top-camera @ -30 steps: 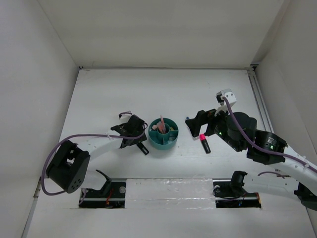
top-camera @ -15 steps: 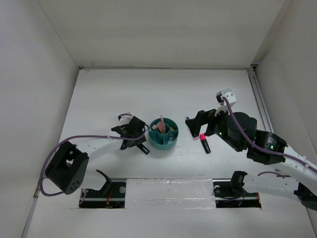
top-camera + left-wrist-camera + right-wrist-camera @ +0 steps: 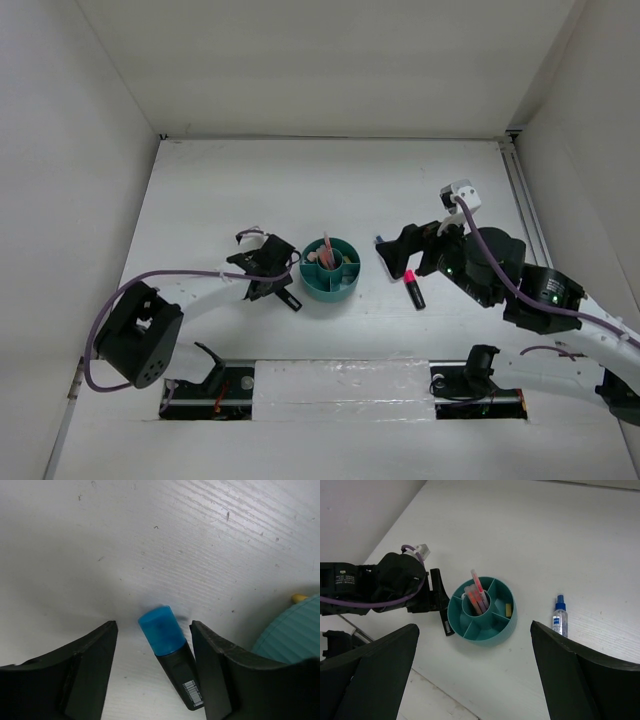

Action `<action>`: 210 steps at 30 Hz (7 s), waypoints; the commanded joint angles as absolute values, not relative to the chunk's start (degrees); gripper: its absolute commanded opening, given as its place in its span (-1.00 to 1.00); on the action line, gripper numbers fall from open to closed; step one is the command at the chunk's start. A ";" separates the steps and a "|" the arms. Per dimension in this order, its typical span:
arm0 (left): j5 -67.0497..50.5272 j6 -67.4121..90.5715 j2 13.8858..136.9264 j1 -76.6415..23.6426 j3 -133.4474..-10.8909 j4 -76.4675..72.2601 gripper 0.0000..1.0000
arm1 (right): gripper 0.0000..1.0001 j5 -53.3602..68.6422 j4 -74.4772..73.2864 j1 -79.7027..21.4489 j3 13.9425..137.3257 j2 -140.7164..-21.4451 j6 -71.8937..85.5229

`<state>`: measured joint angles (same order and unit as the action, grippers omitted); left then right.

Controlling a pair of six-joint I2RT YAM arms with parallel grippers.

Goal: Sort the stationery into containers
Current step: Pick up the pen from the center of the board, then place the pen in the storage box.

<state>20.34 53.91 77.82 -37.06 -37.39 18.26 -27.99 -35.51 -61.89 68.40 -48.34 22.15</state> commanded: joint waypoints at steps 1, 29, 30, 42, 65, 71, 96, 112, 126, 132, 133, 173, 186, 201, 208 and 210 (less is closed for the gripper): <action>18.98 56.25 80.07 -37.18 -36.65 19.16 0.10 | 0.99 -27.51 -32.17 -61.61 69.26 -46.59 21.18; 17.75 57.30 81.12 -38.23 -37.09 18.29 -0.49 | 0.99 -27.51 -32.70 -61.61 70.31 -45.01 20.13; 17.23 57.30 81.73 -38.23 -36.57 18.28 -0.56 | 0.99 -27.51 -33.22 -61.61 70.31 -45.00 20.13; 17.75 56.07 79.64 -38.23 -36.04 16.61 -1.00 | 0.99 -28.04 -33.22 -61.61 69.79 -43.86 20.13; 30.49 46.77 52.39 -40.69 -44.29 23.03 -1.00 | 0.99 -29.09 -32.08 -61.08 68.20 -43.33 20.13; 28.84 42.63 47.47 -41.22 -45.44 18.29 -1.00 | 0.99 -29.09 -31.55 -61.08 67.68 -43.95 20.74; 41.27 38.05 42.10 -55.35 -29.63 -20.39 -1.00 | 0.99 -30.15 -30.50 -61.08 66.01 -44.12 22.85; 64.77 57.30 50.62 -64.34 -32.34 -7.65 -1.00 | 0.99 -30.67 -30.50 -61.08 66.01 -42.90 22.85; 65.83 58.01 56.95 -64.86 -31.03 -14.85 -1.00 | 0.99 -30.67 -30.50 -61.08 64.42 -42.36 23.38; 65.83 58.54 58.62 -64.86 -31.03 -16.96 -1.00 | 0.99 -30.67 -30.50 -61.08 63.90 -41.84 23.38; 65.83 58.54 59.23 -64.86 -31.03 -16.96 -1.00 | 0.99 -31.20 -30.50 -61.08 63.90 -41.84 23.38; 67.06 73.21 67.24 -67.41 -33.22 -7.73 -1.00 | 0.99 -31.73 -32.61 -61.08 62.84 -37.97 23.38; 66.53 72.60 67.76 -67.41 -33.75 -6.59 -0.61 | 0.99 -31.73 -32.61 -61.08 62.84 -37.97 23.38; 66.53 72.60 68.29 -67.41 -33.22 -7.12 -0.21 | 0.99 -31.73 -33.13 -61.08 62.84 -37.97 23.38; 71.79 75.31 65.22 -72.67 -36.54 -0.37 0.11 | 0.99 -30.42 -32.61 -61.08 61.61 -39.98 24.96; 71.81 78.64 64.69 -72.69 -38.75 6.98 0.45 | 0.99 -30.41 -33.48 -61.08 59.78 -41.30 25.83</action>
